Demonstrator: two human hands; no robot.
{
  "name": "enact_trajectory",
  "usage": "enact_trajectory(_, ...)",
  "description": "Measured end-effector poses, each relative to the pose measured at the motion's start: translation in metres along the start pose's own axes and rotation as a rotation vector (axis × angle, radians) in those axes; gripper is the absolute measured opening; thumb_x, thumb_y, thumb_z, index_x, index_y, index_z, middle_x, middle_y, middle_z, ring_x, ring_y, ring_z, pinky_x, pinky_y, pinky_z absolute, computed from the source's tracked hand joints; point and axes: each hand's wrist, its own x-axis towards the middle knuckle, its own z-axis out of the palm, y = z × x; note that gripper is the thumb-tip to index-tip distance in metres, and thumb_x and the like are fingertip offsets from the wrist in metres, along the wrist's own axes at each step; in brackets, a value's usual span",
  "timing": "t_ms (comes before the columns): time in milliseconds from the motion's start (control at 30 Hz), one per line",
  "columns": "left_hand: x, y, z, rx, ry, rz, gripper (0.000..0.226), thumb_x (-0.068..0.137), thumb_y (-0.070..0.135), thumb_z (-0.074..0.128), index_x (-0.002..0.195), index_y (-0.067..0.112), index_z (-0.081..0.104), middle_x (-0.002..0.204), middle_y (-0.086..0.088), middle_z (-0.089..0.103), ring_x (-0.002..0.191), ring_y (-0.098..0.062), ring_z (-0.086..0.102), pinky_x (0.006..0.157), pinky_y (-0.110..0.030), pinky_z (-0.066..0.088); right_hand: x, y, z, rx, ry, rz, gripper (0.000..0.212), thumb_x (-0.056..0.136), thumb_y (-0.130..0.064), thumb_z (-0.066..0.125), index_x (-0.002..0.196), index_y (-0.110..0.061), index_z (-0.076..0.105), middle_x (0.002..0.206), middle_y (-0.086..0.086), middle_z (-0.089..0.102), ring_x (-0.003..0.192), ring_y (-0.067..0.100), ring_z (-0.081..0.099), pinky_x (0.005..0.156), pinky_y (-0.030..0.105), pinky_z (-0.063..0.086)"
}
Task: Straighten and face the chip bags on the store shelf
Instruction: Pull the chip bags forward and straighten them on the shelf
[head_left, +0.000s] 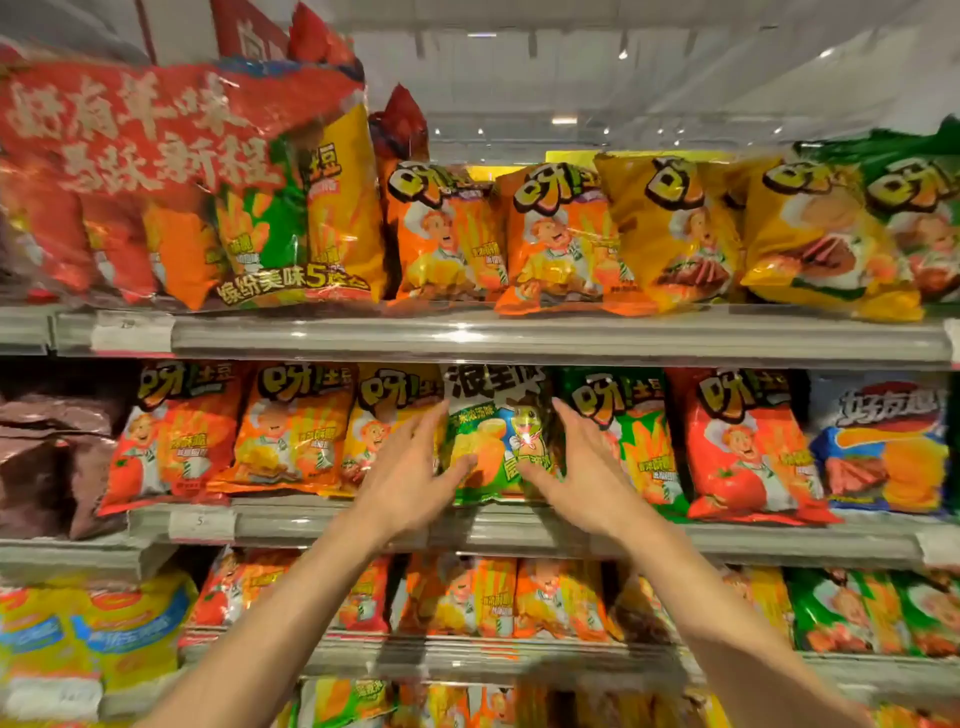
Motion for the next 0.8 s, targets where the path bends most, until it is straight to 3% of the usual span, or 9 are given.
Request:
enact_trajectory(133, 0.038, -0.003, 0.012, 0.013, -0.102, -0.033, 0.074, 0.089, 0.063, 0.056, 0.151, 0.035, 0.028, 0.150, -0.011, 0.044, 0.135, -0.029, 0.043, 0.111, -0.040, 0.038, 0.039, -0.001, -0.004, 0.047, -0.181, 0.049, 0.101, 0.083, -0.054, 0.070, 0.157, -0.022, 0.008, 0.161, 0.008, 0.022, 0.146, 0.025, 0.028, 0.118, 0.037, 0.028)
enact_trajectory(233, 0.053, -0.006, 0.018, 0.005, -0.134, -0.065, 0.076, 0.090, 0.064, 0.056, 0.153, 0.029, 0.031, 0.150, -0.015, 0.045, 0.139, -0.031, 0.039, 0.111, -0.039, 0.035, 0.054, 0.002, -0.002, 0.131, -0.231, 0.100, 0.107, 0.079, -0.052, 0.076, 0.157, -0.024, 0.009, 0.156, 0.007, 0.033, 0.138, 0.022, 0.039, 0.113, 0.033, 0.035)
enact_trajectory(300, 0.057, -0.006, 0.018, -0.014, -0.131, -0.048, 0.078, 0.089, 0.062, 0.058, 0.153, 0.025, 0.031, 0.149, -0.013, 0.048, 0.138, -0.031, 0.041, 0.109, -0.038, 0.037, 0.056, 0.001, -0.003, 0.149, -0.247, 0.080, 0.103, 0.083, -0.044, 0.076, 0.157, -0.026, 0.007, 0.150, 0.003, 0.040, 0.127, 0.015, 0.045, 0.100, 0.019, 0.037)
enact_trajectory(367, 0.058, -0.006, 0.020, -0.038, -0.121, -0.037, 0.078, 0.091, 0.059, 0.059, 0.154, 0.024, 0.030, 0.150, -0.012, 0.048, 0.138, -0.030, 0.041, 0.110, -0.036, 0.037, 0.057, 0.003, -0.002, 0.189, -0.246, 0.073, 0.097, 0.086, -0.036, 0.074, 0.157, -0.024, 0.008, 0.134, 0.001, 0.049, 0.109, 0.008, 0.047, 0.077, 0.004, 0.037)
enact_trajectory(433, 0.057, -0.006, 0.022, -0.057, -0.111, -0.027, 0.077, 0.091, 0.057, 0.060, 0.154, 0.023, 0.030, 0.151, -0.012, 0.046, 0.140, -0.029, 0.038, 0.111, -0.036, 0.034, 0.058, 0.004, 0.001, 0.227, -0.232, 0.066, 0.093, 0.087, -0.029, 0.075, 0.155, -0.022, 0.012, 0.119, -0.005, 0.050, 0.095, 0.003, 0.050, 0.063, -0.004, 0.036)
enact_trajectory(500, 0.057, -0.008, 0.023, -0.082, -0.087, -0.017, 0.077, 0.091, 0.056, 0.061, 0.154, 0.024, 0.031, 0.151, -0.011, 0.045, 0.141, -0.029, 0.037, 0.113, -0.036, 0.034, 0.059, 0.006, 0.005, 0.255, -0.201, 0.067, 0.091, 0.086, -0.026, 0.076, 0.154, -0.023, 0.015, 0.117, -0.007, 0.052, 0.090, -0.003, 0.052, 0.063, -0.006, 0.036)
enact_trajectory(700, 0.052, -0.014, 0.016, -0.178, -0.032, 0.016, 0.078, 0.089, 0.059, 0.060, 0.153, 0.026, 0.030, 0.148, -0.008, 0.045, 0.137, -0.025, 0.040, 0.111, -0.039, 0.037, 0.059, 0.002, 0.003, 0.324, -0.149, 0.039, 0.096, 0.084, -0.027, 0.078, 0.155, -0.031, 0.014, 0.135, -0.010, 0.046, 0.107, 0.003, 0.051, 0.069, -0.003, 0.039)
enact_trajectory(800, 0.047, -0.016, 0.007, -0.247, -0.014, 0.029, 0.075, 0.089, 0.057, 0.062, 0.152, 0.029, 0.030, 0.149, -0.004, 0.039, 0.139, -0.021, 0.038, 0.112, -0.038, 0.035, 0.056, -0.002, 0.000, 0.345, -0.131, 0.032, 0.098, 0.083, -0.037, 0.077, 0.156, -0.035, 0.012, 0.148, -0.009, 0.040, 0.127, 0.010, 0.047, 0.090, 0.016, 0.037)
